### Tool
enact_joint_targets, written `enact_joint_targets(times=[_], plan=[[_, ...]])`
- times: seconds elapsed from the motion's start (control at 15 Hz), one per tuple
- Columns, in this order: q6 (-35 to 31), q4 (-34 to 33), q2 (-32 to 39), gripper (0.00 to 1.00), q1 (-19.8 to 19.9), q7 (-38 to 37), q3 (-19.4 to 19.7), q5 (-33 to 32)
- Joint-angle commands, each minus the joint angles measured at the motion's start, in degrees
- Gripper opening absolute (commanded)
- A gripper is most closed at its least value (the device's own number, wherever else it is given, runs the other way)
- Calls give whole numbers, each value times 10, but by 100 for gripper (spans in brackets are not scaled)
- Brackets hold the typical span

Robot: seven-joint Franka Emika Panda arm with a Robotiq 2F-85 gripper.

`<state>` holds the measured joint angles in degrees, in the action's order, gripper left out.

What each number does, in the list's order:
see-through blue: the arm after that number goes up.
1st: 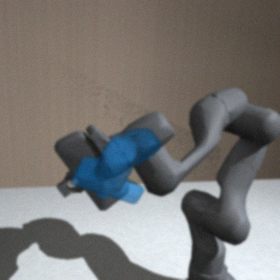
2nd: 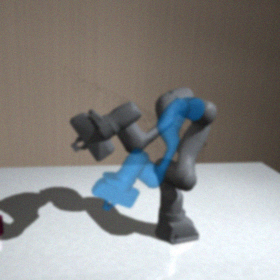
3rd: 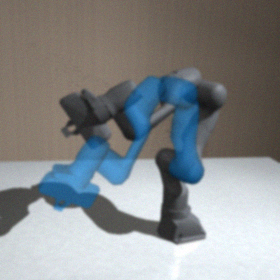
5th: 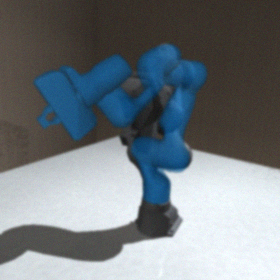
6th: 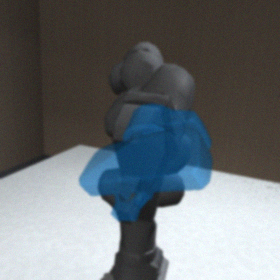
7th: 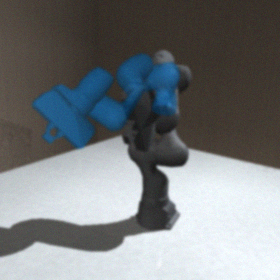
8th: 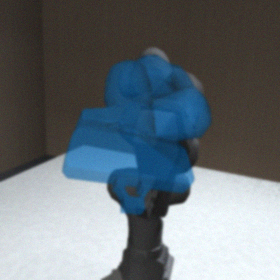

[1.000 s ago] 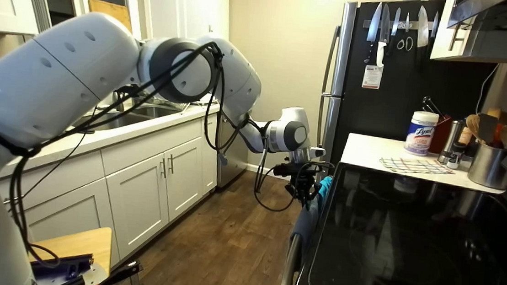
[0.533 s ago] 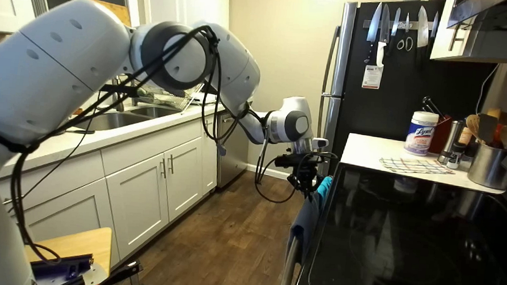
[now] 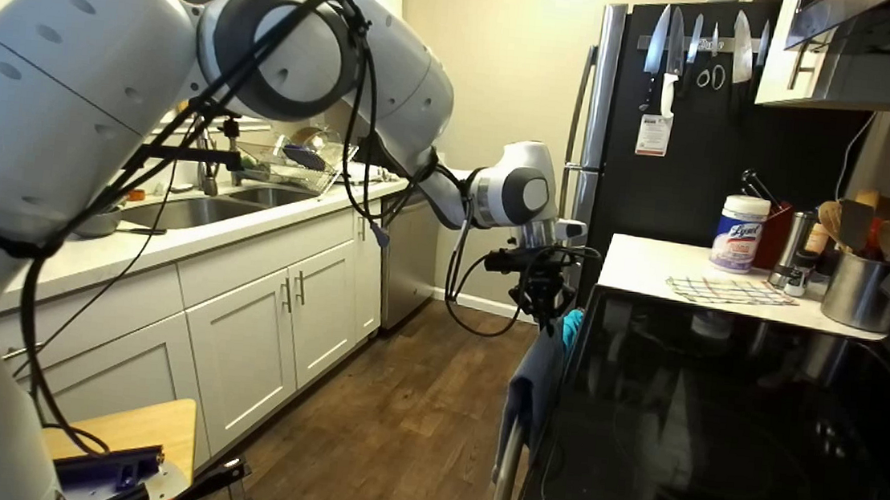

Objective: Put the right towel on the stove

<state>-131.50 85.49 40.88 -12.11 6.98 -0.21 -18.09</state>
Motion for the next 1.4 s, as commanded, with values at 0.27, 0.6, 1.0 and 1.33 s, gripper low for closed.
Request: enact_joint_targets(times=[0.27,0.6,1.0,1.33], plan=[[4,39,-58,2,51,6,-4,28],[0,55,-90,2,84,3,5,30],[2,44,-99,2,130,34,4,48],[15,6,-62,2,148,33,9,57]])
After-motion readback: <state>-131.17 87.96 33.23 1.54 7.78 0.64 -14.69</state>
